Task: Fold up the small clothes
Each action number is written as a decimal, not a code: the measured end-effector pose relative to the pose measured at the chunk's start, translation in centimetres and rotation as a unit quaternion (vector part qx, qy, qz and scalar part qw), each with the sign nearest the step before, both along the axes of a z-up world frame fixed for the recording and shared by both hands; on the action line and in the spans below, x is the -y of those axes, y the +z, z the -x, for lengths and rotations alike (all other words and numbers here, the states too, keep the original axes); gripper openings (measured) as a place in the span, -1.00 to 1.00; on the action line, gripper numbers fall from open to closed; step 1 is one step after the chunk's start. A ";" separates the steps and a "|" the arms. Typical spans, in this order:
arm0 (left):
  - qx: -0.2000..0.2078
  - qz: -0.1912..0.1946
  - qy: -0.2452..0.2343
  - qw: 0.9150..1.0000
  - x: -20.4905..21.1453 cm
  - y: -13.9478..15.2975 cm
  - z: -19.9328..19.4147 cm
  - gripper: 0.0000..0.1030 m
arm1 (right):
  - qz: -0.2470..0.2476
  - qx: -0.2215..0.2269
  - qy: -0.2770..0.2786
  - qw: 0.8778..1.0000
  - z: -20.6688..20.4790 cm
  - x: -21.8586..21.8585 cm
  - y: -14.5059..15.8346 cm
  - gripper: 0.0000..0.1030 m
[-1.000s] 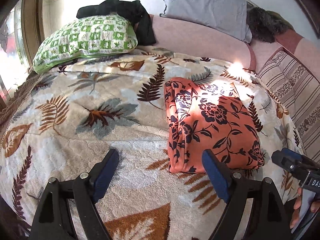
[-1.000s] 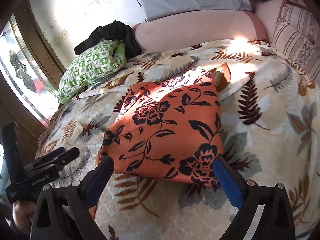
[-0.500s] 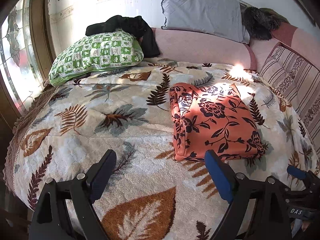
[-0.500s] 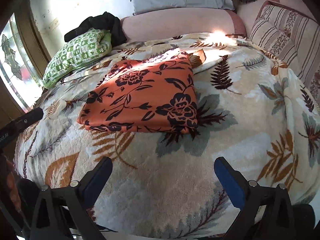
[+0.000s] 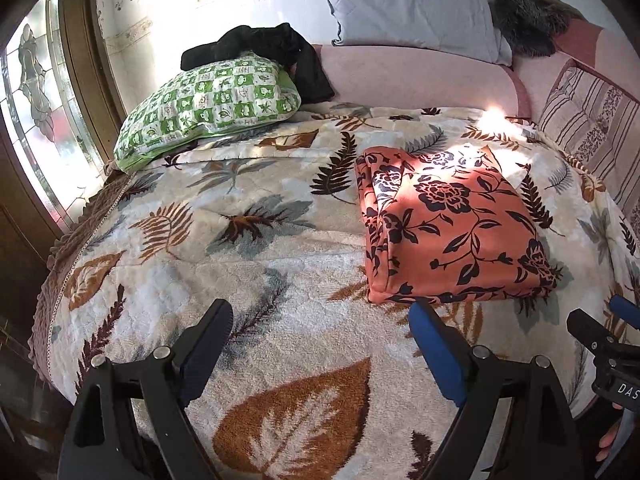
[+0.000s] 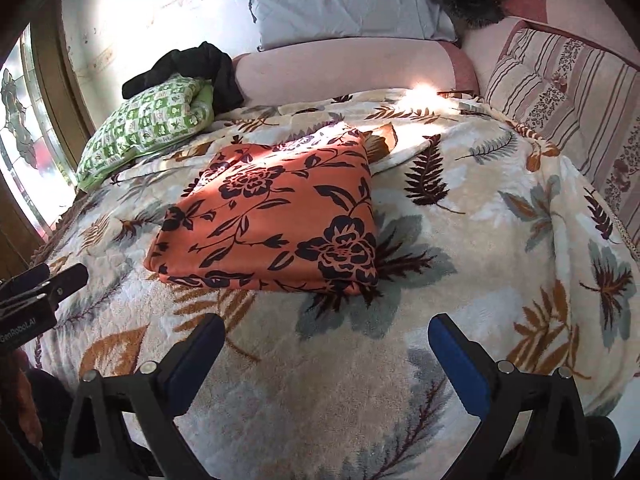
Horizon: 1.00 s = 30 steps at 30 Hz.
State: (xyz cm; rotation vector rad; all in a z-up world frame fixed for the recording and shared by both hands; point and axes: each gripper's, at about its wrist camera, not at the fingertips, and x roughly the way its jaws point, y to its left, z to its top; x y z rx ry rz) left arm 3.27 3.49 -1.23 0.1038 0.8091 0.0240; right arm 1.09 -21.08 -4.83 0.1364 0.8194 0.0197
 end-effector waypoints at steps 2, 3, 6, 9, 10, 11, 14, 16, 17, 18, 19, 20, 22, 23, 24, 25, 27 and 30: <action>0.006 0.002 -0.001 1.000 0.6 0.6 0.0 0.74 | 0.010 0.003 0.004 1.000 -0.6 -0.1 0.8 1.00; 0.010 0.001 0.001 1.000 0.9 1.0 0.0 0.74 | 0.019 0.007 0.004 1.000 -1.1 -0.2 1.4 1.00; 0.011 -0.004 0.007 1.000 1.9 1.8 -0.3 0.76 | 0.042 0.012 -0.001 0.999 -2.9 -0.1 3.3 1.00; 0.007 -0.005 0.013 1.000 2.6 2.4 -0.8 0.77 | 0.051 0.013 -0.010 0.999 -4.1 0.2 4.6 1.00; 0.004 -0.003 0.013 1.000 2.8 2.6 -0.9 0.77 | 0.049 0.013 -0.010 0.999 -4.2 0.2 5.0 1.00; 0.006 0.000 0.013 1.000 2.9 2.8 -1.0 0.77 | 0.047 0.015 -0.010 0.999 -4.2 0.3 5.3 1.00; 0.014 -0.003 0.011 1.000 3.3 3.4 -1.0 0.77 | 0.048 0.018 -0.005 0.999 -3.9 0.0 5.8 1.00; 0.018 -0.006 0.011 1.000 3.6 3.7 -0.9 0.77 | 0.052 0.016 -0.002 0.999 -3.8 -0.2 6.0 1.00; 0.022 -0.005 0.011 1.000 3.6 3.8 -0.8 0.77 | 0.054 0.014 -0.001 0.998 -3.8 -0.3 6.0 1.00; 0.026 -0.004 0.010 1.000 3.7 3.9 -0.7 0.77 | 0.056 0.013 0.000 0.998 -3.8 -0.3 6.1 1.00; 0.028 -0.003 0.009 1.000 3.8 4.0 -0.7 0.77 | 0.057 0.013 0.001 0.998 -3.7 -0.3 6.2 1.00; 0.027 -0.001 0.007 1.000 3.8 4.1 -0.7 0.77 | 0.059 0.014 0.002 0.998 -3.7 -0.4 6.3 1.00; 0.023 0.005 0.002 1.000 3.9 4.1 -0.8 0.77 | 0.062 0.016 0.004 0.998 -3.6 -0.6 6.6 1.00; 0.020 0.009 0.001 1.000 3.9 4.0 -0.9 0.77 | 0.062 0.015 0.006 0.998 -3.6 -0.7 6.7 1.00; 0.016 0.013 0.000 1.000 3.9 4.0 -1.1 0.77 | 0.062 0.015 0.008 0.998 -3.6 -0.7 6.7 1.00; 0.012 0.017 0.000 1.000 3.9 3.9 -1.2 0.77 | 0.063 0.014 0.009 0.998 -3.6 -0.8 6.7 1.00; 0.010 0.020 0.002 1.000 3.9 3.8 -1.4 0.77 | 0.065 0.013 0.012 0.998 -3.7 -0.9 6.7 1.00; 0.014 0.013 -0.001 1.000 4.1 3.8 -1.5 0.77 | 0.067 0.010 0.014 0.998 -4.0 -1.0 6.6 1.00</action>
